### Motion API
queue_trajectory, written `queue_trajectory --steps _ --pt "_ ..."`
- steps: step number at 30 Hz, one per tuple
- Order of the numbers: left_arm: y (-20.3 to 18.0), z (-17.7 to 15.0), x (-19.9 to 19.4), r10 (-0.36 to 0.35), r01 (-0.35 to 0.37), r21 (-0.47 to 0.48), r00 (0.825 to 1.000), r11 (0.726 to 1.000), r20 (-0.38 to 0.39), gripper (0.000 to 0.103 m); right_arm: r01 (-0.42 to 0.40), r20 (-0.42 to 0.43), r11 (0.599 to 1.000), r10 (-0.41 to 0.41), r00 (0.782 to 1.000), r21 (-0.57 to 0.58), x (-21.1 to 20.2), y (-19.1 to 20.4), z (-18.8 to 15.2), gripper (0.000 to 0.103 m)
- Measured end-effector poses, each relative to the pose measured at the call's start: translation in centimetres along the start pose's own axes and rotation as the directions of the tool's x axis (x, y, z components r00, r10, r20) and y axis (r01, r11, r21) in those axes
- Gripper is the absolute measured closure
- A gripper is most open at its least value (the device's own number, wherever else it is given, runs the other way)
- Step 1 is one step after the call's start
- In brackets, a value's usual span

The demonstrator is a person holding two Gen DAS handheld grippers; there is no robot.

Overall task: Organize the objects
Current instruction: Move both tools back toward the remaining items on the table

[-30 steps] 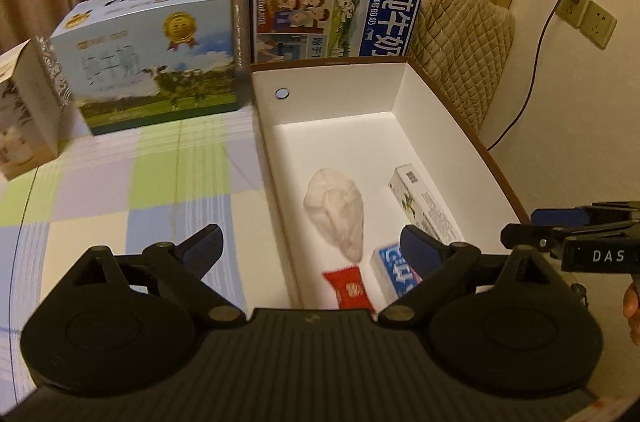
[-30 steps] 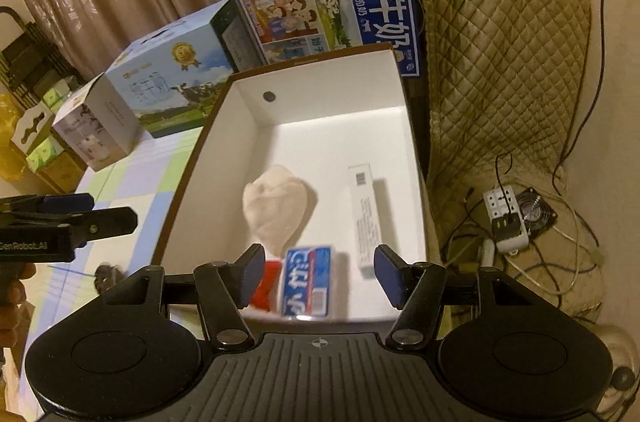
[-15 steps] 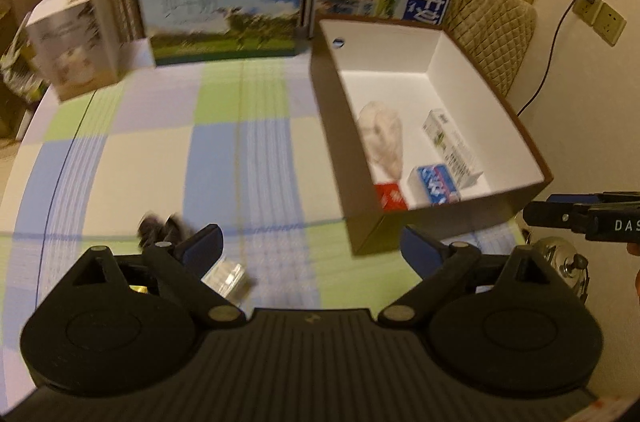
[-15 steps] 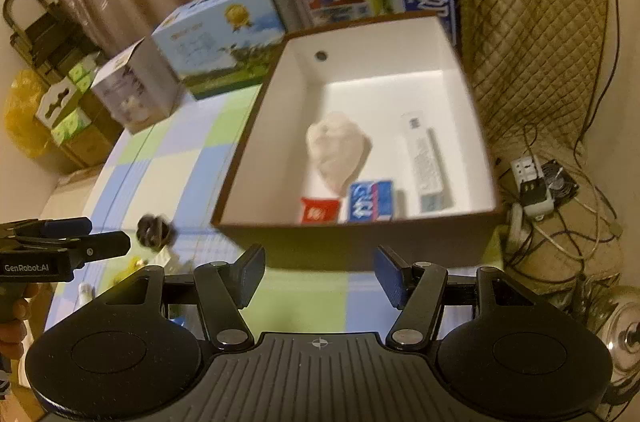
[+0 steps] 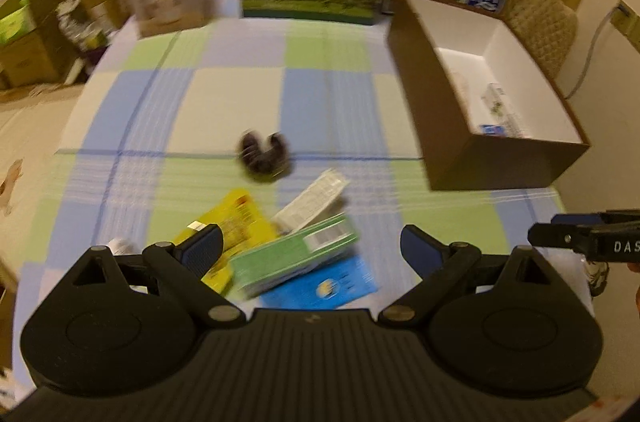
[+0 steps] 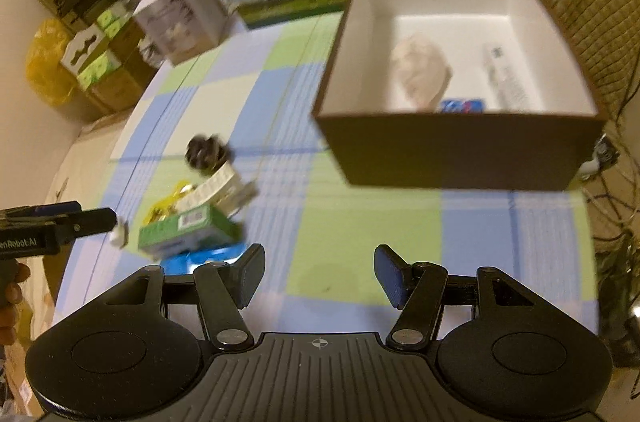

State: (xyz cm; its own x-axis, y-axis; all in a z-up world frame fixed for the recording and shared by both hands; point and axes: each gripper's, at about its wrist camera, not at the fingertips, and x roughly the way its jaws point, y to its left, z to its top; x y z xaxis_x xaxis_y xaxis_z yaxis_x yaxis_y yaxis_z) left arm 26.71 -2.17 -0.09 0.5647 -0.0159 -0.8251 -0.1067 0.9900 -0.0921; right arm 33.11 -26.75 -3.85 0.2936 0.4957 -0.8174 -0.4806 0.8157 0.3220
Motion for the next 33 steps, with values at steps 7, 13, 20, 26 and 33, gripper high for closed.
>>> queue_trajectory --steps 7,13,20,26,33 --pt "4.9 -2.5 -1.3 0.068 -0.069 -0.073 0.998 0.995 -0.014 0.009 -0.031 -0.049 0.998 0.029 0.998 -0.053 2.8 3.5 -1.4 0.045" --pt "8.6 -4.3 -1.3 0.105 -0.109 -0.118 0.994 0.987 -0.036 0.01 -0.042 -0.087 0.996 0.035 0.996 -0.083 5.4 5.9 -2.0 0.045" --pt "12.0 -5.8 -0.4 0.144 -0.153 -0.154 0.987 0.976 -0.072 0.011 -0.02 -0.136 0.998 0.011 0.991 -0.064 8.2 7.5 -2.5 0.045" --pt "14.1 -6.3 0.0 0.154 -0.166 -0.162 0.984 0.973 -0.089 0.011 -0.059 -0.188 0.998 0.065 0.98 0.034 10.9 8.7 -3.0 0.049" --pt "17.8 -7.3 0.1 0.19 -0.208 -0.197 0.976 0.958 -0.107 0.011 -0.11 -0.19 0.994 0.105 0.976 -0.014 12.9 11.9 -3.3 0.099"
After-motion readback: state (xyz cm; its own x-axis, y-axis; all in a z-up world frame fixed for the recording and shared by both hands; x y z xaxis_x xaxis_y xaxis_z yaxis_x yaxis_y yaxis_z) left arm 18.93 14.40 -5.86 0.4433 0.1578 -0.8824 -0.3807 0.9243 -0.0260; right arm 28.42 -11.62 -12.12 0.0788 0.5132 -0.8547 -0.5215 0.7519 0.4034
